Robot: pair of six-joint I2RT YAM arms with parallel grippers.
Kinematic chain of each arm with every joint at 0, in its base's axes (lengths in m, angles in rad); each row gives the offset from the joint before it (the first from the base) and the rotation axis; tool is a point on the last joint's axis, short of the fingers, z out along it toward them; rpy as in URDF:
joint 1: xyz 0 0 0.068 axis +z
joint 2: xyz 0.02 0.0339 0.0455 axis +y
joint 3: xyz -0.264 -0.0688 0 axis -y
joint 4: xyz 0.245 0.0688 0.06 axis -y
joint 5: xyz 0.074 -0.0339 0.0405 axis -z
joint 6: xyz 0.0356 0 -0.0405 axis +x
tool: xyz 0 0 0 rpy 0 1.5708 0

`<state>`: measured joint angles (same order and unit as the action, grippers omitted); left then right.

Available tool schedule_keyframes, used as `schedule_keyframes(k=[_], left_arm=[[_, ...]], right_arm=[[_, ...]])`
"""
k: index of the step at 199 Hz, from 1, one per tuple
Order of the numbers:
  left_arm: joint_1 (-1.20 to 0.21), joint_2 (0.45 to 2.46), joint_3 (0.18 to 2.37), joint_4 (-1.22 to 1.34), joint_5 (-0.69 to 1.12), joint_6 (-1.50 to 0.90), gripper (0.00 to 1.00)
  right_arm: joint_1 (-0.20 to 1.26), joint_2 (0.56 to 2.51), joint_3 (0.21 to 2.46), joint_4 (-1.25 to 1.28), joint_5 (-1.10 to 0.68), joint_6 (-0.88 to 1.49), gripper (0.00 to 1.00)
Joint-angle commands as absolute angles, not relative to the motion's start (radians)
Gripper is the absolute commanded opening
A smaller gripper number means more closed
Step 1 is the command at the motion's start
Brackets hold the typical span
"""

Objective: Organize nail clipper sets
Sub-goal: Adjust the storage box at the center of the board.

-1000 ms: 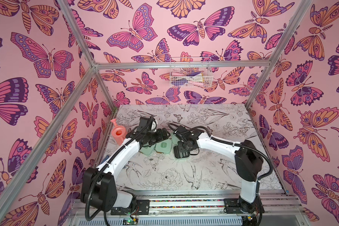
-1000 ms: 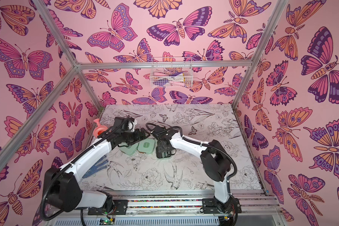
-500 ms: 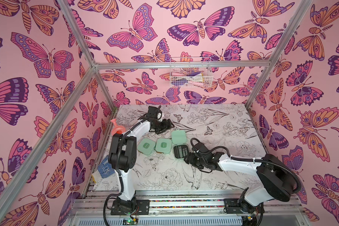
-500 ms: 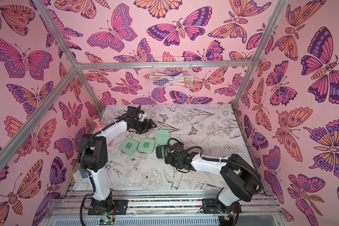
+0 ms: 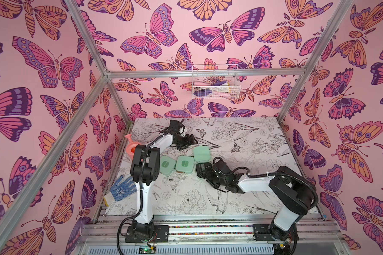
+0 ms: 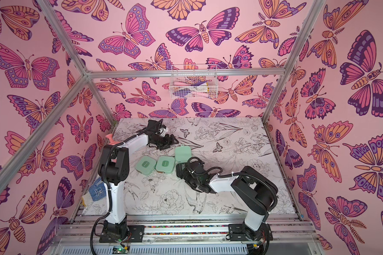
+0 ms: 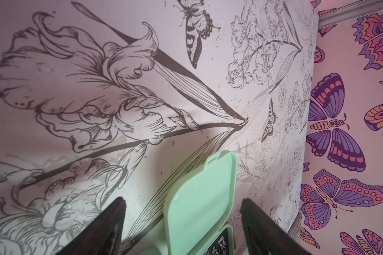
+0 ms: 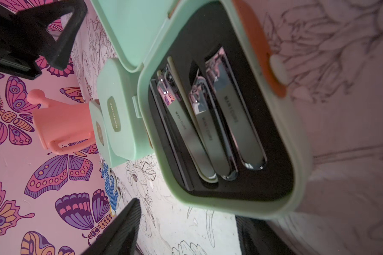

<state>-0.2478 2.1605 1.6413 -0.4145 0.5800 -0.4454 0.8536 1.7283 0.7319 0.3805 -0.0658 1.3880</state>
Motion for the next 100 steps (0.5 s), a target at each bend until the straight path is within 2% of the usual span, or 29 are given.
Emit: schedule_keyframes(k=[1,54,100], left_arm=[[-0.24,2.16,1.647,-0.408,0.597,-0.414,0.83],[-0.237,2.224,1.697,-0.366,0.652,-0.432,0.83],[-0.236,2.244,1.691,-0.327,0.703,-0.447,0.83]], right_arm=[[0.819,1.751,0.729,0.36,-0.025,1.402,0.7],[0.703,1.762,0.761,0.314,-0.034,1.334,0.7],[0.622,1.861,0.852,0.318,-0.1,1.301,0.7]])
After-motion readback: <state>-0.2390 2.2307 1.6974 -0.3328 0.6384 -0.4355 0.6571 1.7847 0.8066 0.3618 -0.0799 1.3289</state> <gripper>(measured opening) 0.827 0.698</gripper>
